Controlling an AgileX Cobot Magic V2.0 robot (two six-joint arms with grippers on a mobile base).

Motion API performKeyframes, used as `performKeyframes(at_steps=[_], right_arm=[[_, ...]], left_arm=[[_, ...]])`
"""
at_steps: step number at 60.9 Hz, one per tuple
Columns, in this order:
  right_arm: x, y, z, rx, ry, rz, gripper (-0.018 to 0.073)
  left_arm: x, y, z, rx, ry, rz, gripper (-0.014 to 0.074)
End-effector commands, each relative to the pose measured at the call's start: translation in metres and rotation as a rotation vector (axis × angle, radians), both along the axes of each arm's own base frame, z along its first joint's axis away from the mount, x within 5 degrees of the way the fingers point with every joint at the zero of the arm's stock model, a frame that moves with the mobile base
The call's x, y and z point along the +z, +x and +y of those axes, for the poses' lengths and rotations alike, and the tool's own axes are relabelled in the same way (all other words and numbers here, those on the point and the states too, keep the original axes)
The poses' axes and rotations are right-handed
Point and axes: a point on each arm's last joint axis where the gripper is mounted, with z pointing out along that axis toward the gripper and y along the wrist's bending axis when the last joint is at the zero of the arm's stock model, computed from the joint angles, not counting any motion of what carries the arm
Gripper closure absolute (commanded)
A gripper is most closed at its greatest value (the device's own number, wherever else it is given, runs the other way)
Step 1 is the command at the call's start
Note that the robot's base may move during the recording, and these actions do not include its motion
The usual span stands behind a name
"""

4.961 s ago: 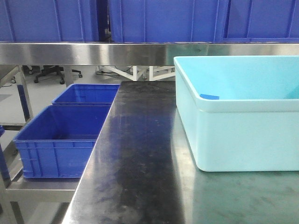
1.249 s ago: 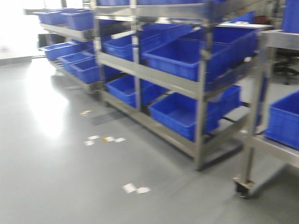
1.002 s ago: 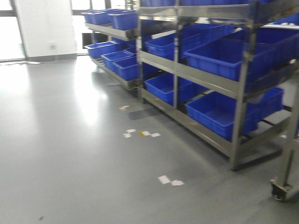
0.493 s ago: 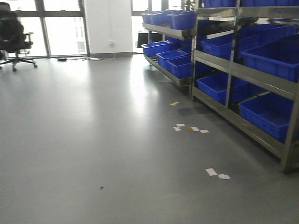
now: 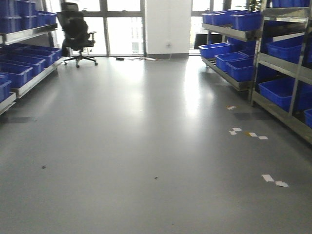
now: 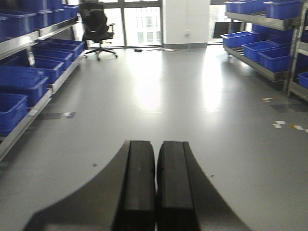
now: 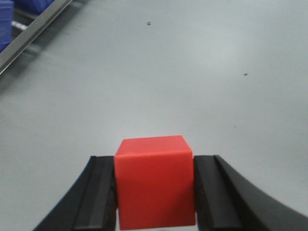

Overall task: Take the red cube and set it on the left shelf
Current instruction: 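Drive the base away from the table holding the red cube, then drive and turn the base toward the rack of blue bins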

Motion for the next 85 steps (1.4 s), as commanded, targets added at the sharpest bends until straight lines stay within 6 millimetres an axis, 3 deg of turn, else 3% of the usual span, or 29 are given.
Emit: performKeyframes(at_steps=[1, 85], right_arm=[[0.0246, -0.0035, -0.0028, 0.000, 0.069, -0.117, 0.0504], [0.0243, -0.0036, -0.0029, 0.000, 0.067, -0.114, 0.0504]], left_arm=[[0.0004, -0.0001, -0.0001, -0.001, -0.005, -0.077, 0.0495], [0.0004, -0.0001, -0.0001, -0.001, -0.005, -0.077, 0.0495]])
